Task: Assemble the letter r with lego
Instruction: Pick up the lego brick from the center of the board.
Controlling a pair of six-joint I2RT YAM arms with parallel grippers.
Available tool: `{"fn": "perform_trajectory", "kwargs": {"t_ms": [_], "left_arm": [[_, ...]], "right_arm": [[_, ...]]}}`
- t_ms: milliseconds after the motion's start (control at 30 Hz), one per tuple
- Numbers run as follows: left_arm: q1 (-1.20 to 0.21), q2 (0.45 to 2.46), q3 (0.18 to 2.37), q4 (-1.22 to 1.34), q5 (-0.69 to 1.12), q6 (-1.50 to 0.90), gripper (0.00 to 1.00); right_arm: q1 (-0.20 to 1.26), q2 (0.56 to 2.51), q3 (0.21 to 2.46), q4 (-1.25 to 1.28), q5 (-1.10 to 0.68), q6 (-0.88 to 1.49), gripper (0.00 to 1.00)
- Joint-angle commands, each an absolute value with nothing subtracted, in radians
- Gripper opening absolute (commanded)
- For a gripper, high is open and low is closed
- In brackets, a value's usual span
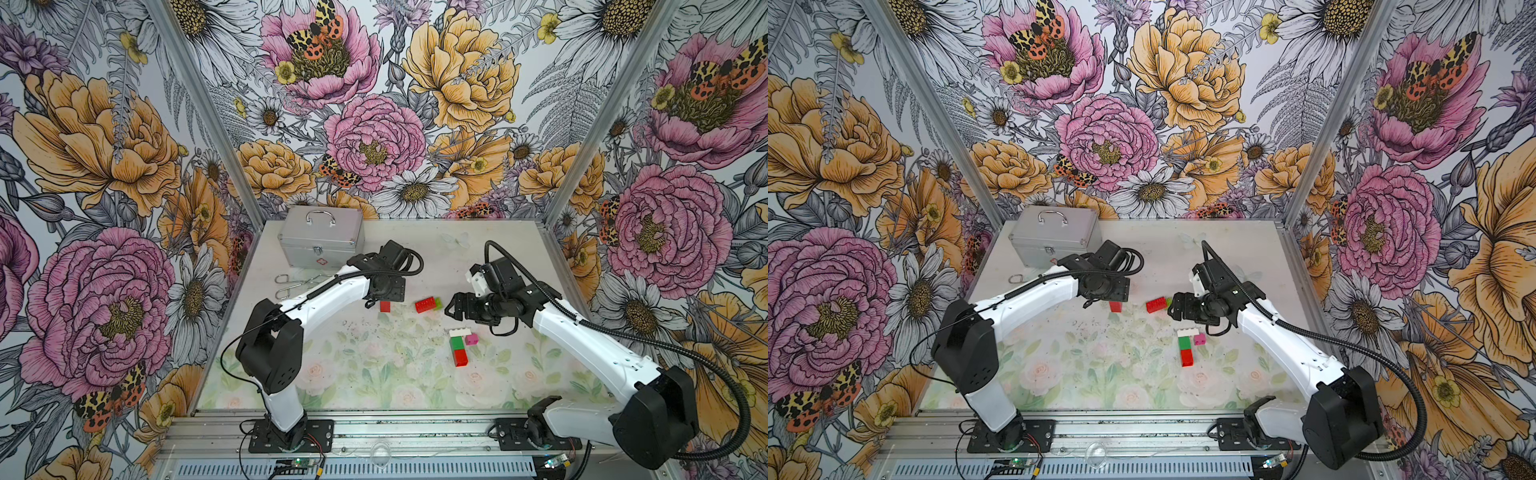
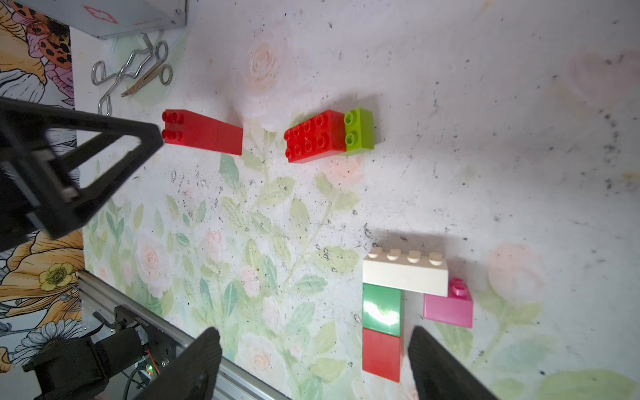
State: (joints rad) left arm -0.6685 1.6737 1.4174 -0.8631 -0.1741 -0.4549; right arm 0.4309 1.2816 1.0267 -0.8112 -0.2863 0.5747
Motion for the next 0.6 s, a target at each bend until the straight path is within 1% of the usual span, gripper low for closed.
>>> {"fn": "perform_trajectory", "kwargs": {"t_ms": [0, 67, 133, 200, 267, 467, 567], "left_arm": [[-0.642, 1.528, 1.384, -0.838, -0.192, -0.421, 0.79], [-0.619, 1.426, 1.306, -0.811, -0.191, -0.416, 0.84], [-0.589, 1.315, 1.209, -0.782, -0.194, -0.431, 0.92], [-0.562, 1.209, 1.109, -0.743, -0.178, -0.439, 0.98], [-0.542, 1.113, 1.021, -0.728, -0.174, -0.447, 0.99], [-0.54, 0.913, 0.814, -0.666, -0.159, -0.472, 0.99], [-0.543, 0.821, 0.738, -0.629, -0.145, -0.502, 0.99]], "right_arm": [[0.451, 1.324, 1.097, -0.867, -0.145, 0.558, 0.84], [0.487, 1.366, 1.14, -0.901, -0.066, 0.557, 0.83], [0.529, 1.418, 1.182, -0.928, 0.003, 0.564, 0.83], [0.57, 1.476, 1.223, -0.948, 0.066, 0.576, 0.82], [0.609, 1.543, 1.269, -0.963, 0.113, 0.589, 0.82], [0.69, 1.729, 1.42, -1.031, 0.252, 0.619, 0.81], [0.717, 1.815, 1.5, -1.061, 0.273, 0.63, 0.81]]}}
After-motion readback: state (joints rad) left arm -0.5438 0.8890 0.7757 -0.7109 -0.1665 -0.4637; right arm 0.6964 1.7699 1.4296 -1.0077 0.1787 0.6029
